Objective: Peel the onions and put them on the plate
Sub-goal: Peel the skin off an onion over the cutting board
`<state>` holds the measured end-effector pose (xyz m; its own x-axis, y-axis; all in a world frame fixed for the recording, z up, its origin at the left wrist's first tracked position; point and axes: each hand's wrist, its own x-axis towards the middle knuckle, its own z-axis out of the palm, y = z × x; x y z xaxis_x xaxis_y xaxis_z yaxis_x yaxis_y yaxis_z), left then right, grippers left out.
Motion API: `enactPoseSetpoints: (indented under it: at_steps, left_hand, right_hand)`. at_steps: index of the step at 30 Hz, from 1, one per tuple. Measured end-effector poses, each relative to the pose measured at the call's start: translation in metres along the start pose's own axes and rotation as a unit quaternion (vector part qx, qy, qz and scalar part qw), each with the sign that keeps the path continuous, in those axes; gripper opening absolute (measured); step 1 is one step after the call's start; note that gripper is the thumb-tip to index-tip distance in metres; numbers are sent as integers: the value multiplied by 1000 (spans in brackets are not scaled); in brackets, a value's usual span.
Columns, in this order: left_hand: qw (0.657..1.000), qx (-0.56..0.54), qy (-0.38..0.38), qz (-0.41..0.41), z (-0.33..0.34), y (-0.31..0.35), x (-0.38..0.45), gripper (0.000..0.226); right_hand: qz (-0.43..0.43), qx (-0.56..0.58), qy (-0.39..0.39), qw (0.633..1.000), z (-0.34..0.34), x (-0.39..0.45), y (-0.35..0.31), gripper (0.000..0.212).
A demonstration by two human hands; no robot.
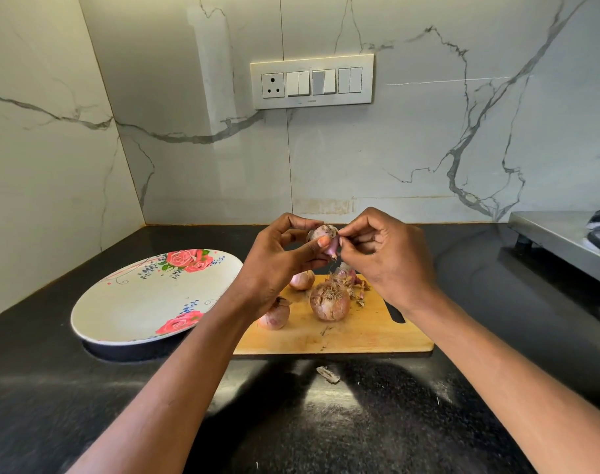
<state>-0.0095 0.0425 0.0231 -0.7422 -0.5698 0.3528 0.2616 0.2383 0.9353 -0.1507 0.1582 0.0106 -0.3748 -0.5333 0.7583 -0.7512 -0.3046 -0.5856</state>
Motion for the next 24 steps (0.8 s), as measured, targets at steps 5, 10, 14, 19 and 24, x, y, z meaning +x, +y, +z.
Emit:
enactPoseSetpoints:
  at_steps: [5, 10, 14, 19, 24]
  left_hand:
    - [1000, -3, -5, 1, 0, 1, 0, 35]
    - [998, -52, -40, -16, -10, 8, 1, 35]
    - [999, -24, -22, -21, -10, 6, 2, 35]
    - [1000, -12, -7, -27, -6, 4, 1, 33]
    - [999, -31, 1, -33, -6, 2, 3, 26]
  right_hand:
    - [21, -17, 20, 999, 1, 2, -1, 15]
    - [83, -19, 23, 996, -13, 7, 10, 21]
    - [120, -102, -96, 983, -22, 5, 20, 19]
    - [111, -158, -174, 966, -15, 2, 22, 26]
    - [117, -181, -216, 952, -17, 1, 17, 38]
